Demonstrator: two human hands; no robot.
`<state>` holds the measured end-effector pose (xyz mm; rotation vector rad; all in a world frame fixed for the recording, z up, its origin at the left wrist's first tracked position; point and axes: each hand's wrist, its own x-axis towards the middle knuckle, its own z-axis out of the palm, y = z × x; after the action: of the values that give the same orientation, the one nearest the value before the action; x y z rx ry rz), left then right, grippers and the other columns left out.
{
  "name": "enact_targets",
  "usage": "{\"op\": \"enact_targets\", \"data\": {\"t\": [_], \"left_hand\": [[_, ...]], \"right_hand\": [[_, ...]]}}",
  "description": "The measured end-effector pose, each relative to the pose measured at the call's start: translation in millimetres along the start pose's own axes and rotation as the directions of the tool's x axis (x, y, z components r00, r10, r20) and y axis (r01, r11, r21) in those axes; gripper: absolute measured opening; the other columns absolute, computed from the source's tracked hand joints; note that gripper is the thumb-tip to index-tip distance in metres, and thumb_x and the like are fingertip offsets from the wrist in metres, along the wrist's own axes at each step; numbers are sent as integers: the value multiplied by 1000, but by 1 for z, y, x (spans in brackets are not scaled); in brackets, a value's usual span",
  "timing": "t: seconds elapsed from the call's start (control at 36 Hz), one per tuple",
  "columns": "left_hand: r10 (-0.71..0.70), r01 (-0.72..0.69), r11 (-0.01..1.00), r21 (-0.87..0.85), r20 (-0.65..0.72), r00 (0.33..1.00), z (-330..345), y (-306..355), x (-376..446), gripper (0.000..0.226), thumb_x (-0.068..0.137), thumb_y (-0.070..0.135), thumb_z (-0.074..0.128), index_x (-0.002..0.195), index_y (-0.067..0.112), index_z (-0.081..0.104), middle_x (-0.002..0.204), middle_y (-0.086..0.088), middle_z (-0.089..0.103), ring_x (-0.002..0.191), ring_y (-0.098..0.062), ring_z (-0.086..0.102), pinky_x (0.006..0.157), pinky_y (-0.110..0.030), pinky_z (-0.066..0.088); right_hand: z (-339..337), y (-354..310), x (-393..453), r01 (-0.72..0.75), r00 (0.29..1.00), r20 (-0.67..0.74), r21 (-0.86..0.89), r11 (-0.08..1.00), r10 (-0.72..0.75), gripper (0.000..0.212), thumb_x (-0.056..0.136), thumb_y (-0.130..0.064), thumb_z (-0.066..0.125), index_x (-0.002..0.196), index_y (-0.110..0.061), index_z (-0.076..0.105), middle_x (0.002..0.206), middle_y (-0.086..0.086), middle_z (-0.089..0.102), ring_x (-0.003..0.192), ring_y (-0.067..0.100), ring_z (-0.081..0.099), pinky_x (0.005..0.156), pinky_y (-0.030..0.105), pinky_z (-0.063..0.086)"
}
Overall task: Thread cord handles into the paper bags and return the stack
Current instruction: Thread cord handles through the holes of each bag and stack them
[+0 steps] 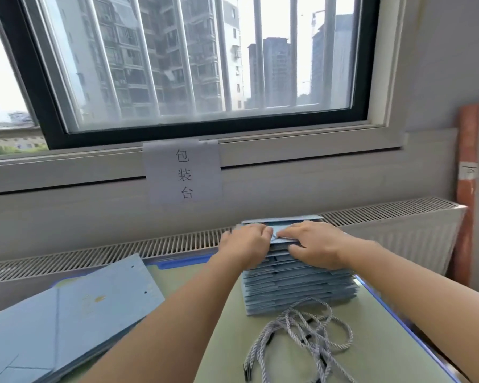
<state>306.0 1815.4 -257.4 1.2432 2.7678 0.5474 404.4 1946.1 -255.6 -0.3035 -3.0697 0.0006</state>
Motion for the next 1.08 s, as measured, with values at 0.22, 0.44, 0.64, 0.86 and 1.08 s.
{"op": "enact_targets", "data": {"t": [0.22, 0.44, 0.64, 0.86, 1.08], "left_hand": [[-55, 53, 994, -100, -16, 998, 26, -7, -4, 51, 103, 46, 22, 150, 25, 28, 151, -3, 42, 139, -24, 35, 109, -42, 31], [-49, 43, 987, -156, -35, 998, 35, -10, -7, 56, 101, 44, 34, 151, 24, 23, 149, -2, 42, 137, -24, 35, 105, -43, 37], [50, -40, 995, 93, -111, 993, 31, -4, -14, 46, 104, 38, 25, 150, 38, 26, 132, -7, 54, 123, -29, 45, 94, -41, 38], [27, -8, 987, 163, -112, 993, 29, -6, -19, 45, 103, 44, 23, 127, 29, 57, 126, -3, 55, 118, -24, 46, 90, -40, 34], [24, -44, 997, -61, -289, 957, 22, -20, -38, 50, 102, 46, 31, 146, 24, 36, 148, 2, 41, 136, -18, 35, 110, -35, 29]], "right_hand": [[-13, 14, 1, -177, 984, 3, 2, 984, 177, 43, 100, -36, 25, 133, -21, 49, 143, 0, 48, 128, 23, 42, 105, 42, 34], [-8, 13, 31, -251, 951, 222, 160, 955, 213, 50, 102, -39, 25, 149, -22, 28, 156, 1, 26, 143, 21, 24, 117, 38, 17], [0, 8, 50, -263, 954, 240, 376, 889, 181, 53, 101, -32, 29, 152, -22, 17, 160, -3, 14, 147, 16, 11, 118, 35, 9], [7, 24, 37, -297, 935, 240, 133, 946, 260, 53, 101, -44, 26, 149, -23, 26, 158, 3, 23, 144, 22, 22, 117, 40, 18], [-18, -2, 22, -181, 971, -144, 74, 981, 190, 56, 100, -51, 25, 147, -23, 30, 154, -2, 31, 140, 20, 28, 111, 40, 27]]}}
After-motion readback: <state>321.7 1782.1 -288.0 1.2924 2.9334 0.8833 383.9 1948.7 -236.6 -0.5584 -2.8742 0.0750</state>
